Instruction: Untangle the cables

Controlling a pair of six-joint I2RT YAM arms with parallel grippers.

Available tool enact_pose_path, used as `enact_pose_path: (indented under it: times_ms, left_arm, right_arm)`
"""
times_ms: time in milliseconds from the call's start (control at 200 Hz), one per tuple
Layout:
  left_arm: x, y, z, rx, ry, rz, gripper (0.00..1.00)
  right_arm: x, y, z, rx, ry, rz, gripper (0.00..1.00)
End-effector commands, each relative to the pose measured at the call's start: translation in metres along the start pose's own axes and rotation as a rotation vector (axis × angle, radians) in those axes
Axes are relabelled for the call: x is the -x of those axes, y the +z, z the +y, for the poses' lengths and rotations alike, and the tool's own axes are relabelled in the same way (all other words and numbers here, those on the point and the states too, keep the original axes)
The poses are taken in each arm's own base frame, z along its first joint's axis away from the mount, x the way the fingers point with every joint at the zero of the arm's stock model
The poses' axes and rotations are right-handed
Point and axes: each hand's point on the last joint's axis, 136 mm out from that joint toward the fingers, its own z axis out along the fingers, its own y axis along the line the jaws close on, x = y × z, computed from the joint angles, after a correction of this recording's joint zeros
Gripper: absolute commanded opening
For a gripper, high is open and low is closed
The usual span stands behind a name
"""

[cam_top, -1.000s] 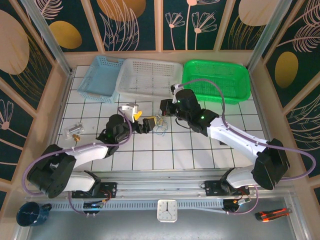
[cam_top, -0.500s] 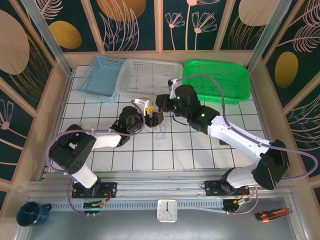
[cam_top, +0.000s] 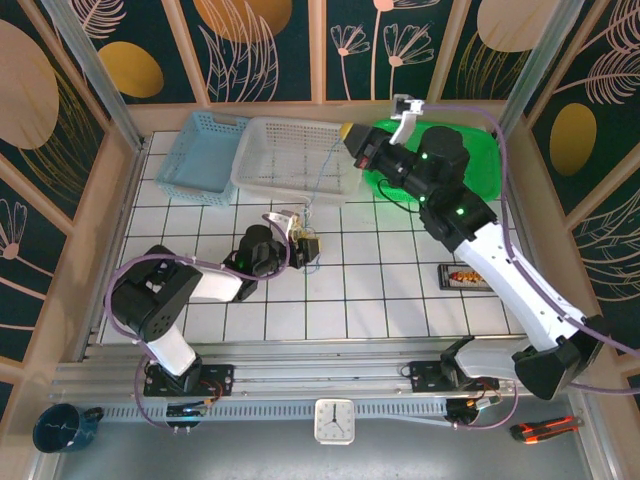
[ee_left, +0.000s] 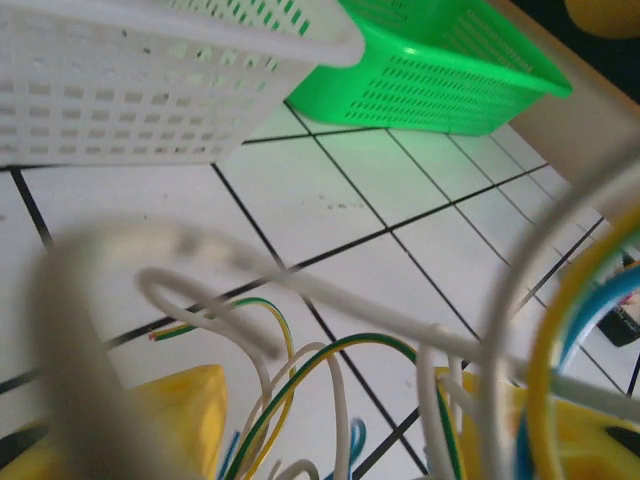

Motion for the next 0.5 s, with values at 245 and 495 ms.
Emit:
enact_pose_path:
  times_ms: [245,495]
  left_arm:
    - [0.003,-0.012,-0.004,-0.002,-0.015,-0.026,0.87]
    - [0.02,-0.04,-0.014,0.008,0.003,-0.073,0.99]
  right_arm:
    - [-0.047,-0.005,-0.044,-0.042,0.067,0.054,0.0]
    - [-0.086,-0.009,-0.083,-0.138,0.065,0.119,0.0]
